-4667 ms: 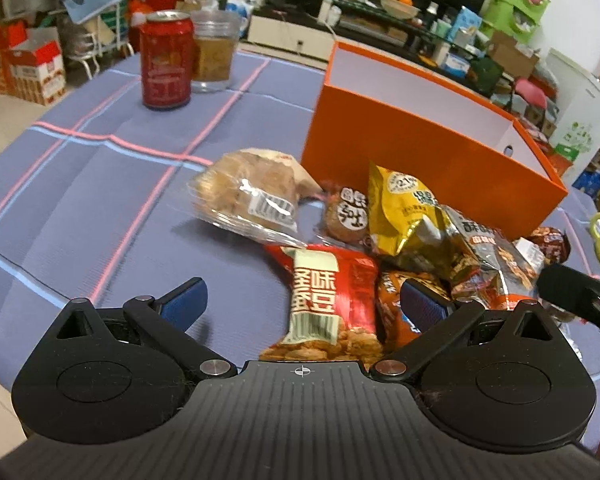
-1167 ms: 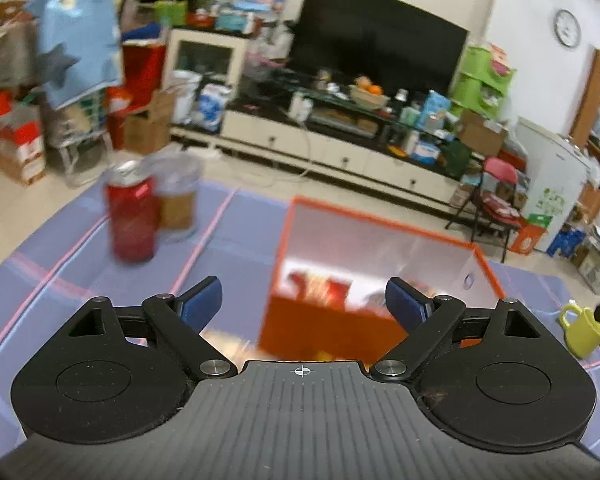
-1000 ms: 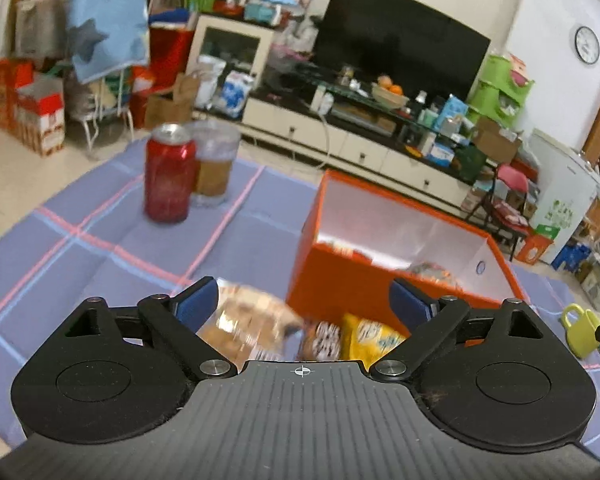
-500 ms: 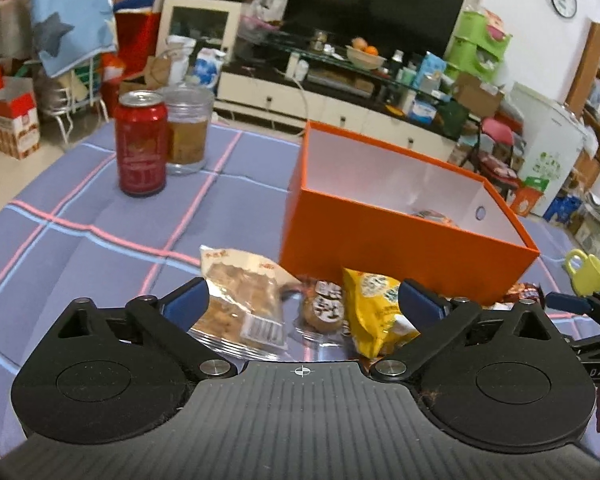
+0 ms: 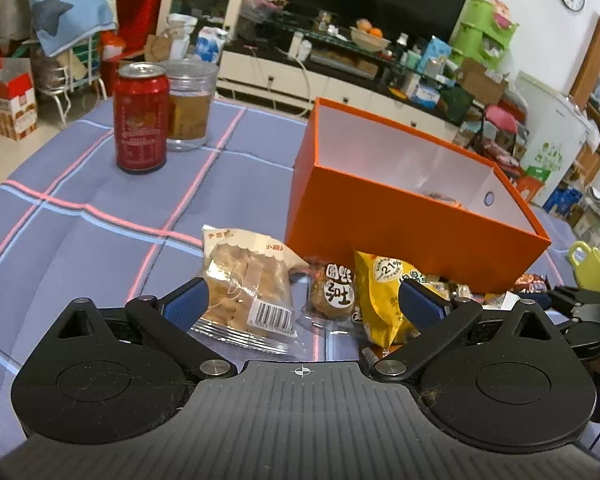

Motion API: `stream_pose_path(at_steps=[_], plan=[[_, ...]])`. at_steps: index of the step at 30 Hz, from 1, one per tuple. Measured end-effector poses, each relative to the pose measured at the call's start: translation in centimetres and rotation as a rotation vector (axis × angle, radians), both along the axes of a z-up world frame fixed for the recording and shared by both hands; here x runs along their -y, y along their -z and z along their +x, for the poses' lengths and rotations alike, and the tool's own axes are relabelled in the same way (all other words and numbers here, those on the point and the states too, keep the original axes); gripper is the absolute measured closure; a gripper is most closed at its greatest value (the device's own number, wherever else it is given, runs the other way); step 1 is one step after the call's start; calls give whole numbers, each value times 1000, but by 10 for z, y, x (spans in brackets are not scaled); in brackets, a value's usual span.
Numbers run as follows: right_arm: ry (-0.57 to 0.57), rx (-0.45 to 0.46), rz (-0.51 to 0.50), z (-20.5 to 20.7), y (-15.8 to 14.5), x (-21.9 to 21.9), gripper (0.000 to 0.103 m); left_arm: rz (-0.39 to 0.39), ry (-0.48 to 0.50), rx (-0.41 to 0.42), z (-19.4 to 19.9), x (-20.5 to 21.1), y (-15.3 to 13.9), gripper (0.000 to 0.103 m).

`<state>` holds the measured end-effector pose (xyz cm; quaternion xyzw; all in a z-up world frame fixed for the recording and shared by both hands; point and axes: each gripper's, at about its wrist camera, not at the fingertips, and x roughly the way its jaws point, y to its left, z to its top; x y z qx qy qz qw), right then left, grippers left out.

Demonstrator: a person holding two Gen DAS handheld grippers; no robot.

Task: Organize snacks
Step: 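Grasp the clear bread bag with the left gripper while the right grasps a white packet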

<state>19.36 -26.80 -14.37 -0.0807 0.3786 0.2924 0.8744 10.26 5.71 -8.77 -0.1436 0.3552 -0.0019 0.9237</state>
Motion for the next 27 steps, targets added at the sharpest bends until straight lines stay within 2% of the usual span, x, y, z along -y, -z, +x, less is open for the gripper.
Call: stream_pose_path(at_steps=[1,4,5,10,14,20,22,25,27], plan=[[3,-16,15,1,1,3,12,-3,0,-1,1,0,0,13],[14,-39,34,2,-1,8,37,0,-5,-2,2,-2,2,13],[19,-37,40,1,-3,9,41,2,-5,-3,3,-2,3,13],[41,-30,39,0,-7,11,46,15,-10,-7,8,-8,9,14],[38,-37,45,-1,-7,12,47,19,16,2,10,-6,10,14],[53,-48,59,0,-4,10,46,140,22,-12,26,3,21,14],[56,-52,62,0,-4,9,46,148,1,-36,35,-1,30,14],[65,-60,68,0,-3,10,44,113,-17,-77,41,-8,42,25],[65,-70,77,1,-2,10,34,91,-25,-112,44,-12,48,54]])
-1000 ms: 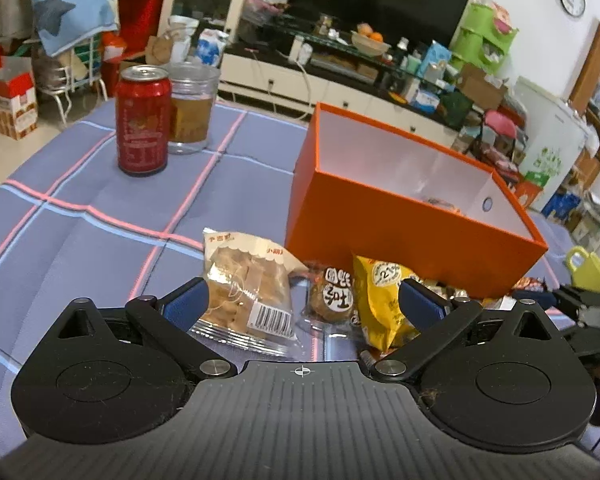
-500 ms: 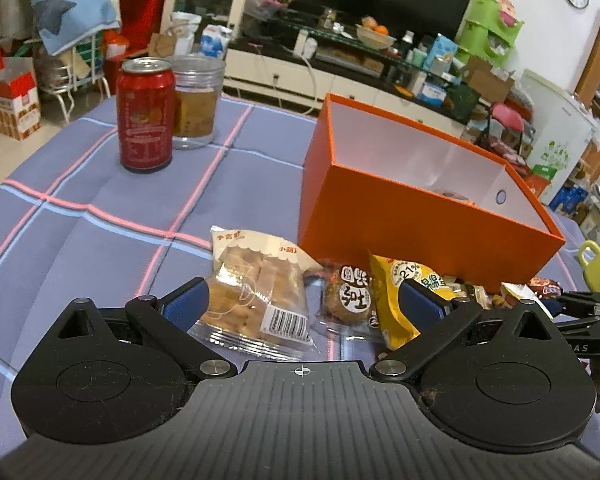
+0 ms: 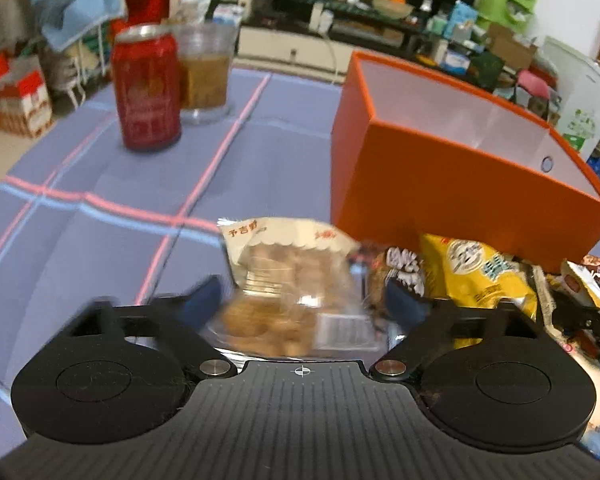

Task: Organize snacks
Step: 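Grasp the clear bread bag with the left gripper while the right grasps a white packet, then carry both packets over the orange box and release them inside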

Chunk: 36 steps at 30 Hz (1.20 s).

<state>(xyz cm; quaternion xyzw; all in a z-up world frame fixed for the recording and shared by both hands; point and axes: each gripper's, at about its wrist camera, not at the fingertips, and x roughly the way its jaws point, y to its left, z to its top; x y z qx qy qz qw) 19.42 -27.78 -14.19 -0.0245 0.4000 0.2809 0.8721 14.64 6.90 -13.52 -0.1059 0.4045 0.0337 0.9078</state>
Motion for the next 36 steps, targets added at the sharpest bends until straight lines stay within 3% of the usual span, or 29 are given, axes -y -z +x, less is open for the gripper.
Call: stream_pose_path(at_steps=[1,3,5,6,12,16,18,19,26,32,36], plan=[[-6,-8,5,0,1,-1,29,-17,-5,-7,0,-2,1,55],[-8,-12,-1,0,3,-2,29,-25,-20,-8,-1,-2,-2,66],[-7,-12,-8,-1,2,-4,46,-17,-23,-3,-1,0,-6,69],[-5,-6,-14,-1,0,-4,49,-10,-20,0,-2,1,-8,69],[13,28,-45,-9,-6,-7,50,3,-9,20,-8,4,-17,70],[8,86,-72,-18,-16,-12,62,1,-20,44,-17,2,-26,71],[5,104,-67,-23,-23,-13,79,-1,-22,54,-22,1,-30,71],[5,116,-77,-26,-25,-14,81,0,-18,52,-23,0,-31,71],[3,134,-112,-24,-21,-23,80,1,3,32,-23,5,-27,70],[-30,149,-101,-15,-14,-29,62,-8,2,31,-22,6,-26,70],[-37,144,-86,-8,-11,-33,67,-7,6,32,-22,4,-26,70]])
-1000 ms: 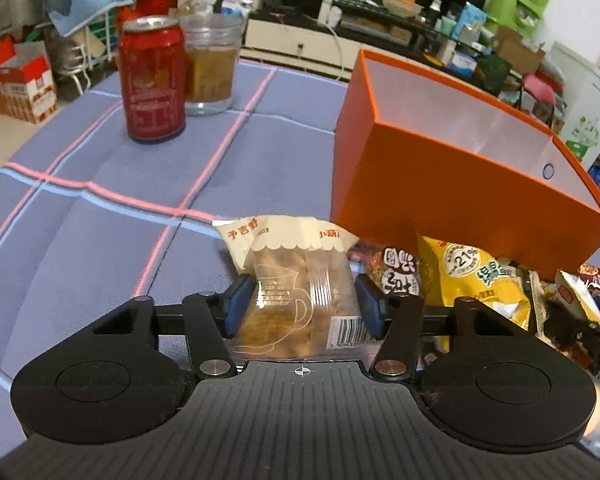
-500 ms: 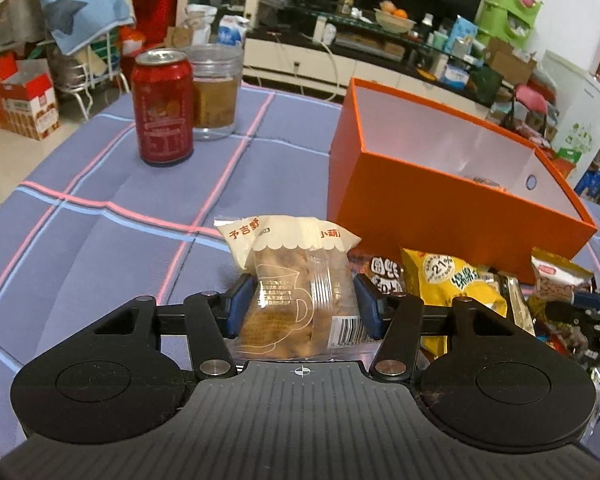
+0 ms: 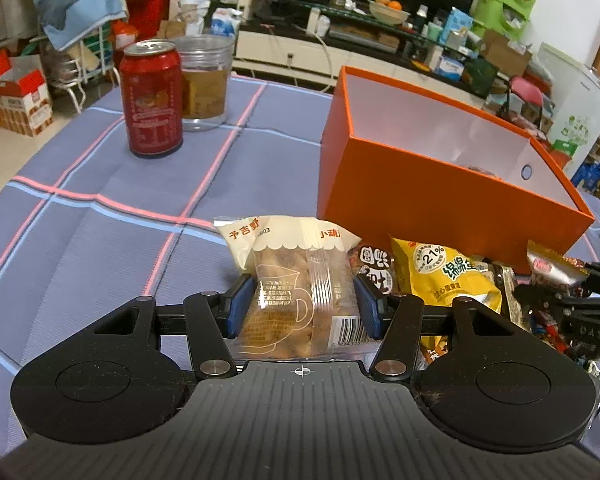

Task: Organize snacks
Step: 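Carry both packets over the orange box and release them inside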

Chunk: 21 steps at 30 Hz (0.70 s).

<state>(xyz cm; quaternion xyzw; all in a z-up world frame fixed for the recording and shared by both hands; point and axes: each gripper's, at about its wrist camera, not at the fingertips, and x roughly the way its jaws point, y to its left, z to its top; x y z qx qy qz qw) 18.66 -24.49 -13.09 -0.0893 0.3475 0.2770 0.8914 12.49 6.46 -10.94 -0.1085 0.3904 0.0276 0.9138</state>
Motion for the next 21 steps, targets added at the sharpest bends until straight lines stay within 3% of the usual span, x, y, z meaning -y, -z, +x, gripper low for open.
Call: stream_pose_path(at_steps=[7,14,21], plan=[[18,18,-11,-8,-13,-1,78,-13,-11,26,-4,-4,-6,70],[15,70,63,-28,-46,4,78,0,-22,73,-16,-1,-23,70],[-4,96,81,-41,-57,-1,78,-3,-29,144,-29,3,-42,71]])
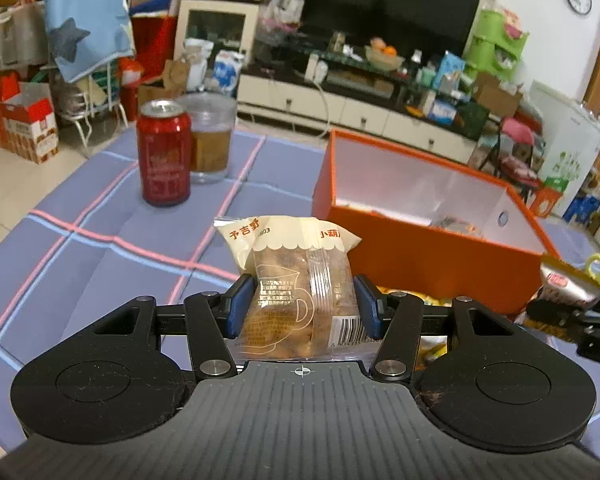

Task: Organize snacks
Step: 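Carry both packets over the orange box and release them inside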

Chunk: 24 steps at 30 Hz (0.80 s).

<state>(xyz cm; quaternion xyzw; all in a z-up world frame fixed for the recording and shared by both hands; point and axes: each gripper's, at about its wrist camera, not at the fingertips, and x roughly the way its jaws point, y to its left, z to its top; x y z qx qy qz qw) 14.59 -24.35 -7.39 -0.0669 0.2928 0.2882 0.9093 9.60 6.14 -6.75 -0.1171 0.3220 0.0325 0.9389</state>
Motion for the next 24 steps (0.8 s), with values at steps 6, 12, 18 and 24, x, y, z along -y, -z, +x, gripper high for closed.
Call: stream_pose_path(at_steps=[6,12,18,24], plan=[[-2,8,11,-2,-5,-5,78,34,-13,15,1,12,-13,71],[52,34,43,5,-22,-4,78,95,-20,19,27,30,-24,71],[126,51,66,23,-36,9,78,151,-12,24,56,52,-32,71],[186,57,73,48,-41,17,78,163,5,40,91,71,-34,71]])
